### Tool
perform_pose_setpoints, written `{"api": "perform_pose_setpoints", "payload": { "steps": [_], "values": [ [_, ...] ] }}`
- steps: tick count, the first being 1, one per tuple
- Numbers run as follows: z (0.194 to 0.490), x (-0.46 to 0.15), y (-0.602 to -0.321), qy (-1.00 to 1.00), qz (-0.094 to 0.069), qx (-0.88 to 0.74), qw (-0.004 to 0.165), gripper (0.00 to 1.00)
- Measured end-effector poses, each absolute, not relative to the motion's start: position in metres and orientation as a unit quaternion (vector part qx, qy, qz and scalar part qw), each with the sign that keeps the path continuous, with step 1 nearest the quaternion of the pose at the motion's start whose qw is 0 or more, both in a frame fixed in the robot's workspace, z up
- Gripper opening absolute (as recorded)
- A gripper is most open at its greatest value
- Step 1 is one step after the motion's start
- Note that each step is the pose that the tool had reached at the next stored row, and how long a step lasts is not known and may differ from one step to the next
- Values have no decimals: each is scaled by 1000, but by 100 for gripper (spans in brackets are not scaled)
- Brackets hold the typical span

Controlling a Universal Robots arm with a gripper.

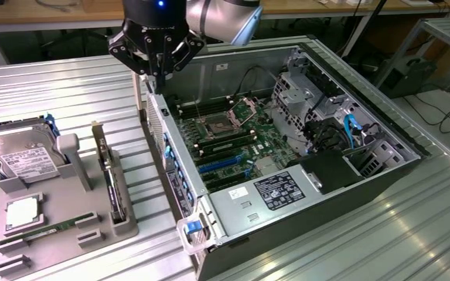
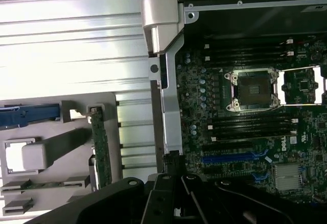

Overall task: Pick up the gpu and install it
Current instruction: 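Reach for the gpu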

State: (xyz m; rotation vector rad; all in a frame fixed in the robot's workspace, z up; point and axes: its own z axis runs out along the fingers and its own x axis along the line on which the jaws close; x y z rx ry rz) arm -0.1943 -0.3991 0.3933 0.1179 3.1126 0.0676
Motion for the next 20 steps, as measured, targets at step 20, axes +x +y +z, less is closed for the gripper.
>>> {"api": "perform_pose_setpoints", "payload": {
  "steps": [20],
  "values": [
    [393,-213,-399,999,22,38,13,11]
  ]
}}
